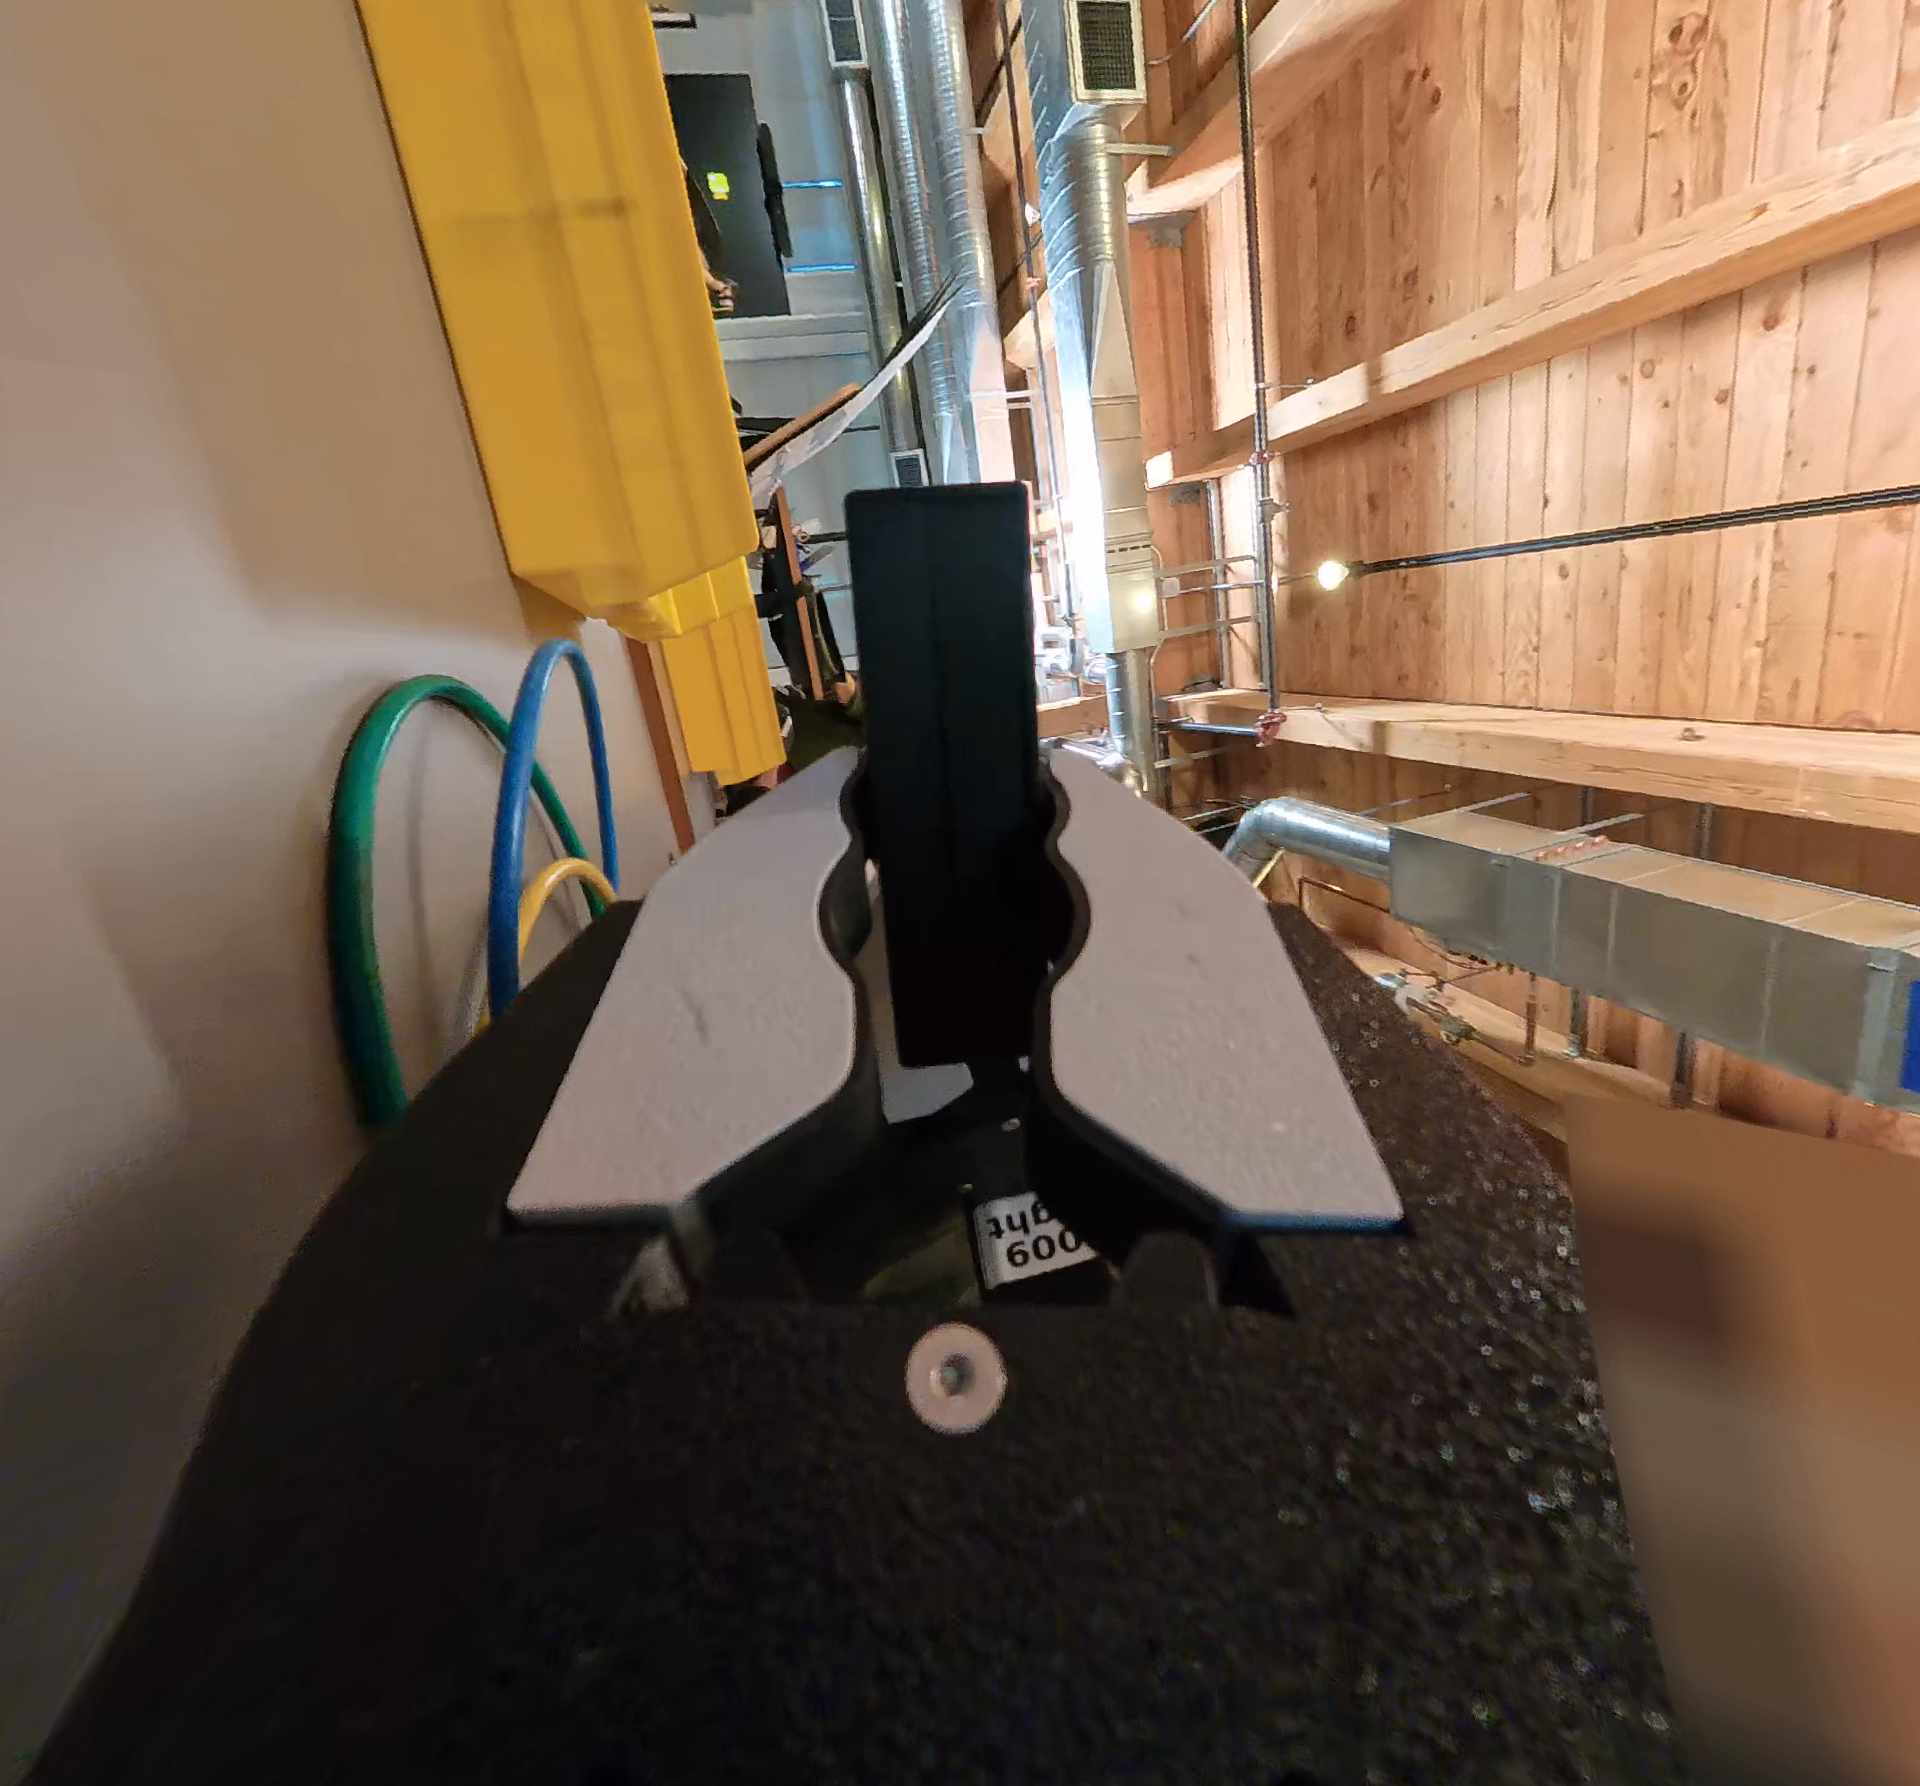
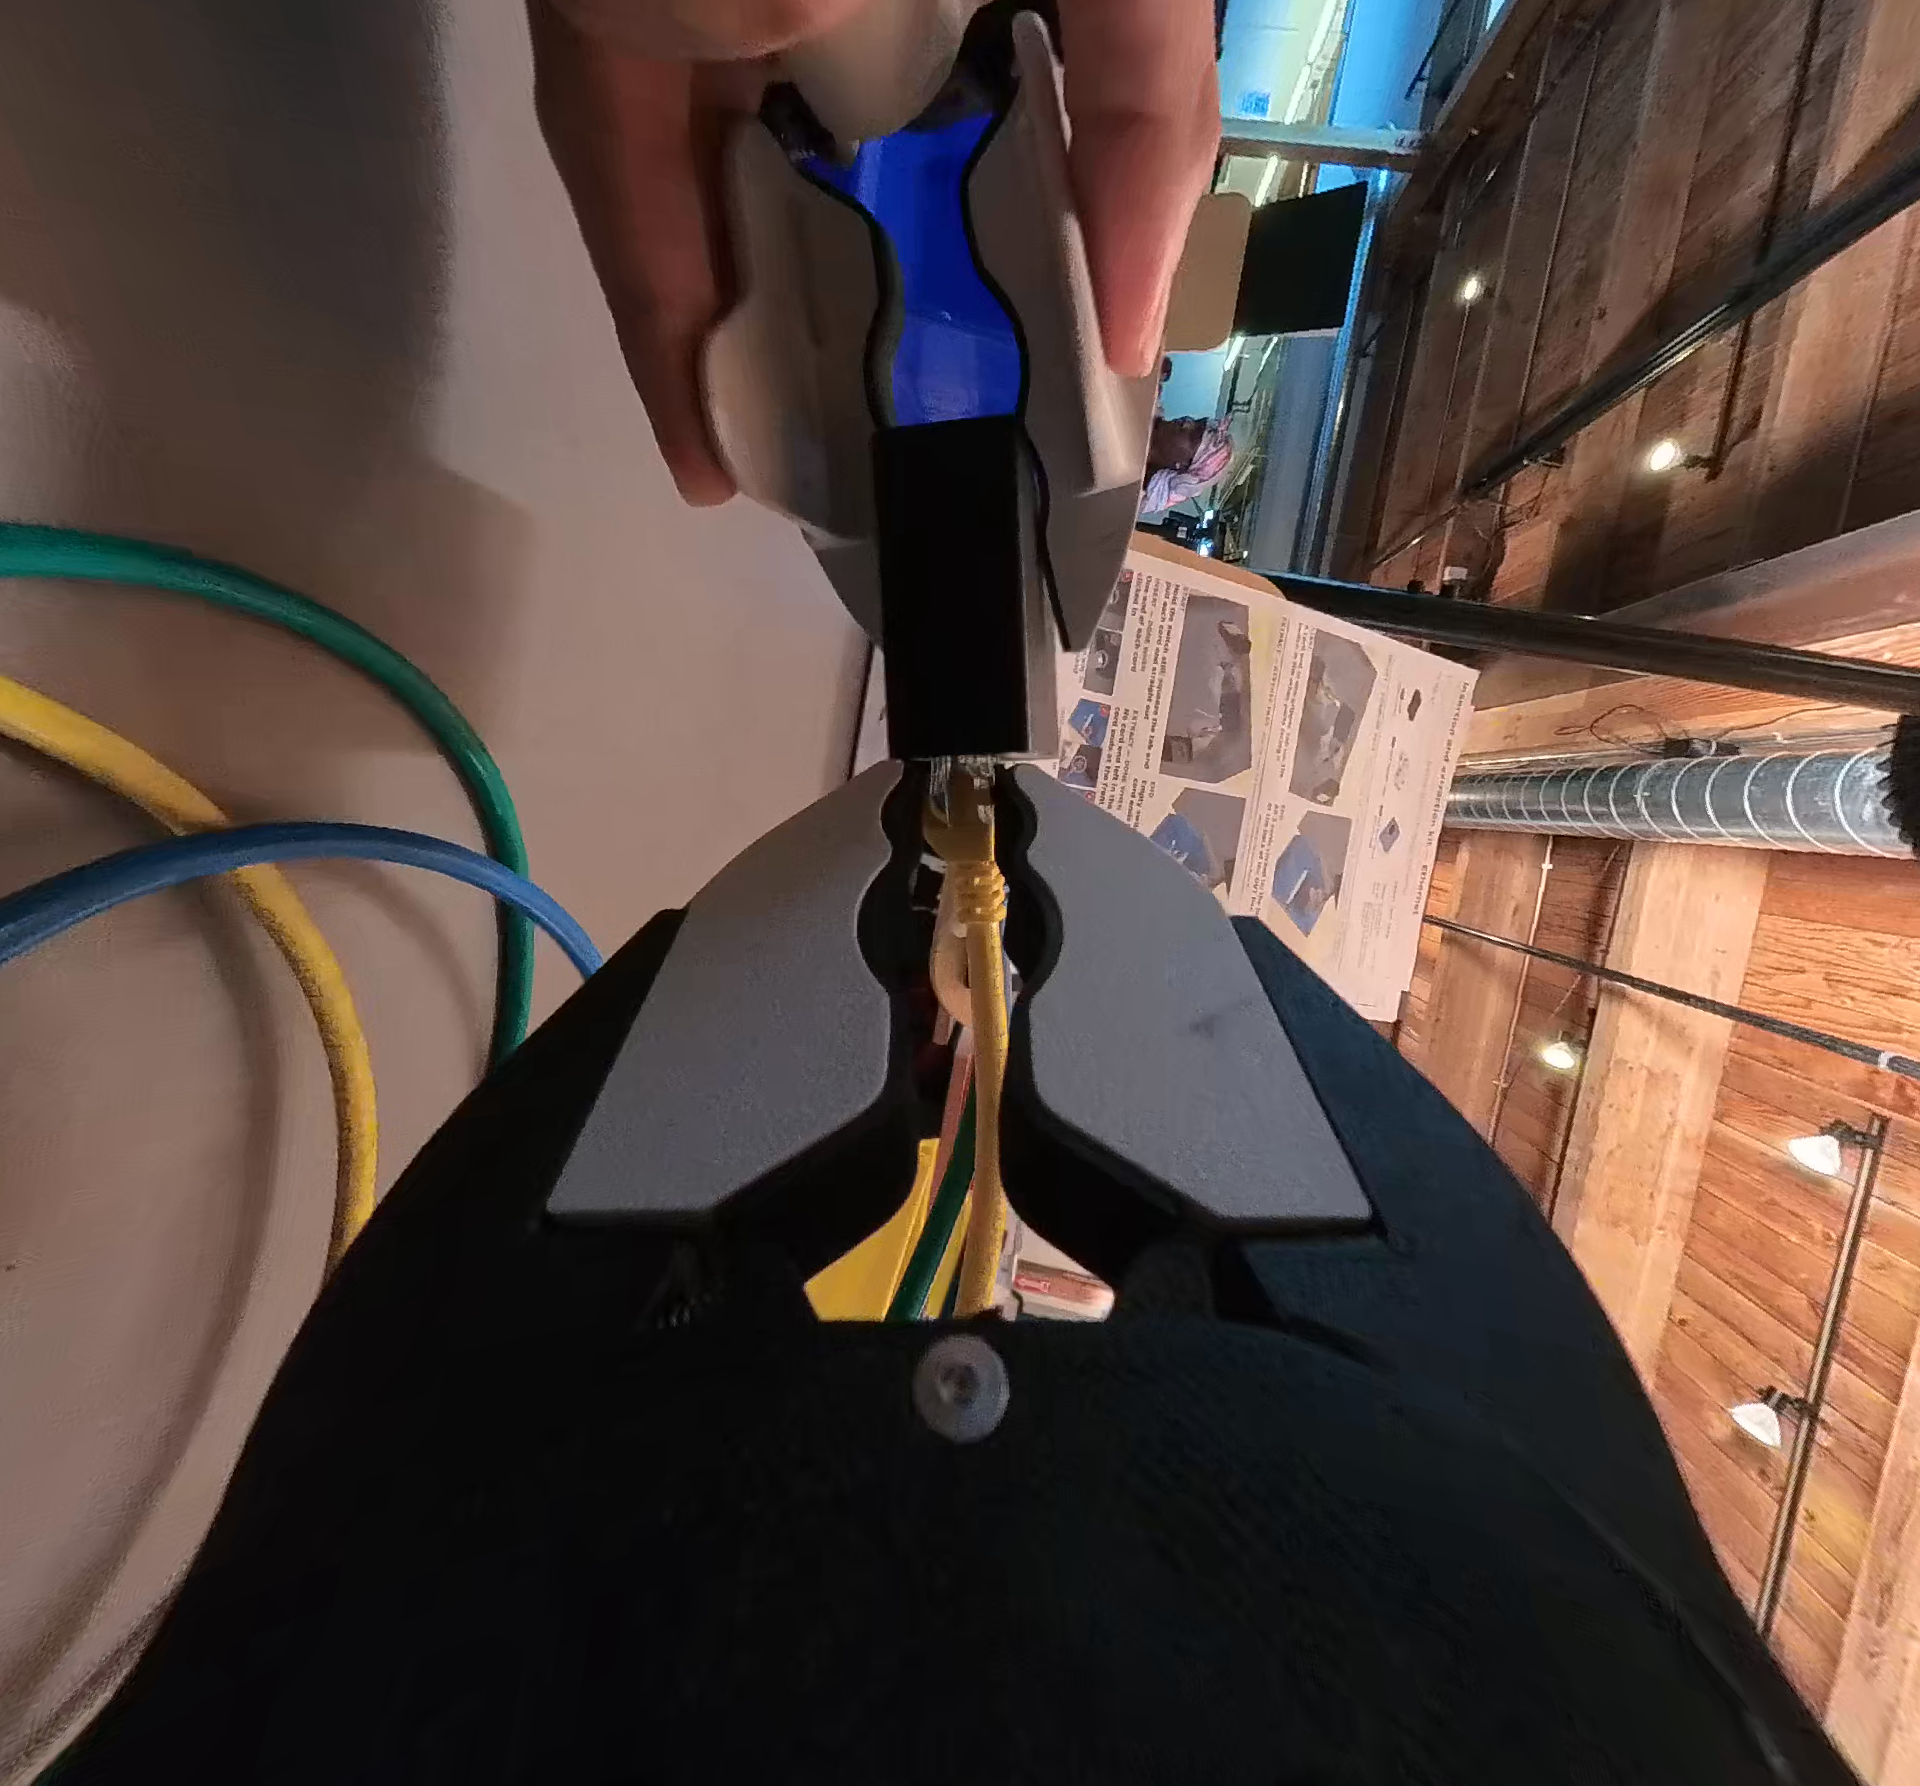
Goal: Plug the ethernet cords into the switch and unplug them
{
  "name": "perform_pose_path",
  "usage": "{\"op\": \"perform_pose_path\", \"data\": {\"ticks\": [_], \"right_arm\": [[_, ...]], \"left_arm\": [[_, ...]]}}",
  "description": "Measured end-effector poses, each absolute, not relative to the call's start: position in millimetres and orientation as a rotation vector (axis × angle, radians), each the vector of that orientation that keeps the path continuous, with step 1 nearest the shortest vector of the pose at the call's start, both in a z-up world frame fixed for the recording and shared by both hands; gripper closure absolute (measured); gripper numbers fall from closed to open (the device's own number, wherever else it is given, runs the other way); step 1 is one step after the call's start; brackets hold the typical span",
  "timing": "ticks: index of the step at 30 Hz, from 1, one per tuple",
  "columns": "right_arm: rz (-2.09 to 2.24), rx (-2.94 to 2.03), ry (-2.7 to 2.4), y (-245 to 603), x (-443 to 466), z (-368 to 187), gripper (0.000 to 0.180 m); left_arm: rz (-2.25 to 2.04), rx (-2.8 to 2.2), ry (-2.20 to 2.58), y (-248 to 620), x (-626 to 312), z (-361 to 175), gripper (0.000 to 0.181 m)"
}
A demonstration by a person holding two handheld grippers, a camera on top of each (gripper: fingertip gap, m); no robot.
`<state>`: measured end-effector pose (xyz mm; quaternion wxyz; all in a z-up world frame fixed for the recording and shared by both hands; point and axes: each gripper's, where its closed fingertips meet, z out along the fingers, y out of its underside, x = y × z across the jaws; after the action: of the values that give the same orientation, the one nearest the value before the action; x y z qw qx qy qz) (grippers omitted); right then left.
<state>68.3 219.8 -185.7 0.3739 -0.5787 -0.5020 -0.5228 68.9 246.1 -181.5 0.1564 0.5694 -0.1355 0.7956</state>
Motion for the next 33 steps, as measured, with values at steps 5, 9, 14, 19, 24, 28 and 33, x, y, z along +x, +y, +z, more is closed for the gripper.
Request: {"op": "perform_pose_path", "data": {"ticks": [5, 9, 14, 19, 24, 28, 33], "right_arm": [[-1.333, -1.495, -1.324, 218.3, 66.1, -185.7, 0.166], [-1.345, -1.507, -1.348, 217.4, 70.3, -190.2, 0.166], [-1.35, -1.529, -1.321, 220.8, 72.4, -189.5, 0.165], [-1.329, -1.548, -1.345, 220.7, 71.4, -185.0, 0.166], [-1.402, -1.55, -1.441, 217.3, 73.0, -187.7, 0.167], [-1.427, -1.536, -1.502, 216.5, 75.7, -191.7, 0.167], [-1.439, -1.523, -1.595, 217.4, 77.1, -191.7, 0.167]], "left_arm": [[2.249, 1.563, -0.395, 242.2, 67.9, -178.9, 0.148], [2.189, 1.639, -0.41, 240.9, 71.3, -185.8, 0.152], [2.185, 1.638, -0.33, 244.8, 72.4, -185.6, 0.153], [2.194, 1.618, -0.323, 244.9, 71.2, -182.5, 0.153], [2.187, 1.645, -0.293, 243.2, 73.3, -186.4, 0.153], [2.186, 1.662, -0.247, 243.2, 75.7, -191.3, 0.153], [2.184, 1.623, -0.192, 244.0, 76.5, -192.4, 0.154]]}}
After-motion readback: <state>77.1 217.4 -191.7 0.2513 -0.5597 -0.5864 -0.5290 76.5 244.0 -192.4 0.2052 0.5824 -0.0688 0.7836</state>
